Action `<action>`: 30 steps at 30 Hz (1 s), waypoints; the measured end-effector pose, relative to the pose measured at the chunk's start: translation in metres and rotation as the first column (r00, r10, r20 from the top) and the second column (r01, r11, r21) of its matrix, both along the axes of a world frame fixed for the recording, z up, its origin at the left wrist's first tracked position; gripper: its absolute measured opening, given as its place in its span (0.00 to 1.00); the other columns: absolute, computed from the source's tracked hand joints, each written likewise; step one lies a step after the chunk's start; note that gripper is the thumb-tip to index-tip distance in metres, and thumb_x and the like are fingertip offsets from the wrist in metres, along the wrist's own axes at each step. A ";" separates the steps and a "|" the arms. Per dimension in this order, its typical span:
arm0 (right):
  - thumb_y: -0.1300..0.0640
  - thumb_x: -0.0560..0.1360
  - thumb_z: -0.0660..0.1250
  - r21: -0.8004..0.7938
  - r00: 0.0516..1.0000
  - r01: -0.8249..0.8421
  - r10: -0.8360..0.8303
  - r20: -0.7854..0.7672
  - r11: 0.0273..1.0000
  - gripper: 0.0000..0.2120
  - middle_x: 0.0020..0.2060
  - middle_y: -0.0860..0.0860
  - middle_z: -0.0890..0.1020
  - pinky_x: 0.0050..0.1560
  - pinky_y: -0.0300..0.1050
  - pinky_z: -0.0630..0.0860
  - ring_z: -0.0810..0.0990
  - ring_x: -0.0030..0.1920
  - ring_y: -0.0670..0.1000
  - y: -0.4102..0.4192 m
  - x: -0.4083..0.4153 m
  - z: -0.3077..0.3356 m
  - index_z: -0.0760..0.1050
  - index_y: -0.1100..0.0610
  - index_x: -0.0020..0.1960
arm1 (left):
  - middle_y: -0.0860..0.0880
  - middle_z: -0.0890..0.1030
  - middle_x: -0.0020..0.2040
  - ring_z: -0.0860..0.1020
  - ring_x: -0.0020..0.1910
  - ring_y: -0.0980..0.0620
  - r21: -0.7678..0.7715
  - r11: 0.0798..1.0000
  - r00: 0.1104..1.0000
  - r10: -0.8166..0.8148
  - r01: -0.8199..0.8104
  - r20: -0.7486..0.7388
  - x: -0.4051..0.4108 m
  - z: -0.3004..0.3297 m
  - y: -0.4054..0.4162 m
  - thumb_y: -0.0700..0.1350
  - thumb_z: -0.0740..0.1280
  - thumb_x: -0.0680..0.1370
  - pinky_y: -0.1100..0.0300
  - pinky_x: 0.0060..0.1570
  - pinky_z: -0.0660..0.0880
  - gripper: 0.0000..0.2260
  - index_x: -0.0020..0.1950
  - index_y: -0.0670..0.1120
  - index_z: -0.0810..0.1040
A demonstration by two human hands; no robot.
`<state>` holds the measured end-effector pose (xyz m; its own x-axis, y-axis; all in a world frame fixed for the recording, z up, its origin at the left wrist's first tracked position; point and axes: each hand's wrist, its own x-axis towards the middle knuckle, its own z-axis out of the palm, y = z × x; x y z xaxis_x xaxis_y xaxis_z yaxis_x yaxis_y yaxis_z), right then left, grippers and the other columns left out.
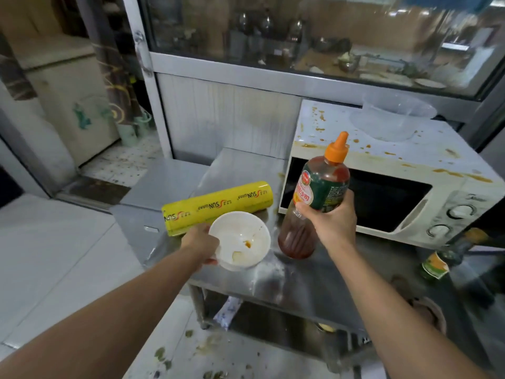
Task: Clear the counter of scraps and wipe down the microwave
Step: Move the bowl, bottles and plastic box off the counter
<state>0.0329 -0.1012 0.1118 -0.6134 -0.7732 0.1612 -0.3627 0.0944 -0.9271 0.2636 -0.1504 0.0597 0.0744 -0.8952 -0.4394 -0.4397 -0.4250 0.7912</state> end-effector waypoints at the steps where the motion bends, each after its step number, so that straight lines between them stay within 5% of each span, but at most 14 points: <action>1: 0.56 0.59 0.80 -0.002 1.000 -0.014 0.014 -0.002 1.000 0.34 0.49 0.46 0.77 0.50 0.42 0.71 0.76 0.48 0.48 -0.002 0.010 0.004 0.68 0.55 0.61 | 0.40 0.76 0.53 0.76 0.46 0.39 -0.005 1.000 1.000 0.017 -0.017 -0.005 0.010 0.004 0.000 0.32 0.59 0.73 0.53 0.27 0.79 0.17 0.59 0.45 0.76; 7: 0.55 0.60 0.80 -0.002 0.998 -0.064 0.064 -0.015 0.998 0.35 0.48 0.47 0.77 0.49 0.41 0.69 0.76 0.48 0.49 -0.020 0.070 0.024 0.68 0.55 0.61 | 0.41 0.77 0.48 0.79 0.42 0.39 -0.043 0.995 0.995 0.085 -0.087 -0.047 0.074 0.021 -0.011 0.31 0.60 0.72 0.42 0.38 0.80 0.16 0.55 0.46 0.75; 24: 0.52 0.59 0.80 -0.018 0.995 0.080 -0.081 -0.050 0.997 0.34 0.49 0.47 0.78 0.52 0.49 0.76 0.78 0.49 0.50 -0.066 0.229 0.057 0.68 0.54 0.60 | 0.41 0.76 0.54 0.78 0.54 0.39 -0.016 0.999 0.985 -0.051 0.049 -0.164 0.230 0.065 -0.077 0.32 0.61 0.75 0.58 0.27 0.79 0.11 0.54 0.43 0.74; 30: 0.54 0.61 0.79 -0.049 0.993 0.110 -0.112 -0.048 0.993 0.33 0.47 0.48 0.77 0.47 0.43 0.72 0.76 0.47 0.49 -0.095 0.224 0.068 0.67 0.55 0.60 | 0.40 0.77 0.54 0.78 0.51 0.40 -0.021 0.994 0.981 -0.110 0.108 -0.162 0.221 0.062 -0.119 0.33 0.62 0.75 0.52 0.36 0.81 0.12 0.56 0.43 0.74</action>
<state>0.2574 -0.1962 0.1795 -0.6849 -0.6919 0.2281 -0.3990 0.0942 -0.9121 0.4847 -0.2692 0.1218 -0.0959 -0.8994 -0.4266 -0.3476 -0.3713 0.8610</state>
